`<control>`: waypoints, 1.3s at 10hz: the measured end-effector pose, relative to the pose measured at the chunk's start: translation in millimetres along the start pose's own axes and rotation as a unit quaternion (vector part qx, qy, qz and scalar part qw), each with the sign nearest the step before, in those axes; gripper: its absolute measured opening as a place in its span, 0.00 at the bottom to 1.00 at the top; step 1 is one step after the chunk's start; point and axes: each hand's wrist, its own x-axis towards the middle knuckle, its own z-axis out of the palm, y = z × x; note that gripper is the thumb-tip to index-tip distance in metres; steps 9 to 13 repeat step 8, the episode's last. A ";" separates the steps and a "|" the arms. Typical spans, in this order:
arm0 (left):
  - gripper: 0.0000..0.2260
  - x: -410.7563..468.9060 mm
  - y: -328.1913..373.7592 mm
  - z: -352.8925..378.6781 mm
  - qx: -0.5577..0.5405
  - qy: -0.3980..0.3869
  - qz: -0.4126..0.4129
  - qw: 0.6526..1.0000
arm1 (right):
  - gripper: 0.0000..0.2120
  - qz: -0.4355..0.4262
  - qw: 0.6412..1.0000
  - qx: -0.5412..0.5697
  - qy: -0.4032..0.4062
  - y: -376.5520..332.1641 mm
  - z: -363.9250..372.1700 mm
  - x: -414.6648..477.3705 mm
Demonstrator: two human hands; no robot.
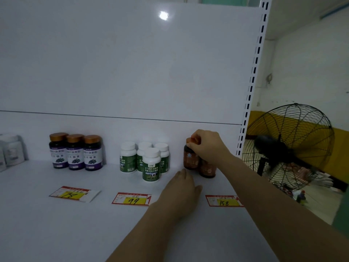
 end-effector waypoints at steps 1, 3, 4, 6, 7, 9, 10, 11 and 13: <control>0.29 0.7 -0.6 3.4 0.017 -0.020 -0.001 1.000 | 0.12 -0.008 1.000 -0.026 -0.002 4.7 6.5 -1.4; 0.30 1.2 -2.6 11.1 0.089 -0.056 -0.010 0.994 | 0.11 -0.062 0.992 -0.112 0.003 9.6 16.7 -6.2; 0.29 1.9 -3.3 14.0 0.108 -0.060 -0.008 0.992 | 0.09 -0.083 0.987 -0.135 0.012 9.2 18.3 -10.4; 0.29 1.5 -2.8 15.2 0.126 -0.053 -0.006 0.991 | 0.10 -0.091 0.978 -0.184 0.018 6.1 22.8 -15.2; 0.28 -0.6 0.4 12.3 0.108 -0.046 -0.014 0.993 | 0.11 -0.098 0.978 -0.185 -0.003 7.1 20.6 -14.5; 0.19 0.4 5.1 5.6 0.075 0.040 -0.011 0.996 | 0.13 -0.099 0.979 -0.180 -0.012 1.7 4.8 -13.9; 0.19 0.4 5.1 5.6 0.075 0.040 -0.011 0.996 | 0.13 -0.099 0.979 -0.180 -0.012 1.7 4.8 -13.9; 0.19 0.4 5.1 5.6 0.075 0.040 -0.011 0.996 | 0.13 -0.099 0.979 -0.180 -0.012 1.7 4.8 -13.9; 0.19 0.4 5.1 5.6 0.075 0.040 -0.011 0.996 | 0.13 -0.099 0.979 -0.180 -0.012 1.7 4.8 -13.9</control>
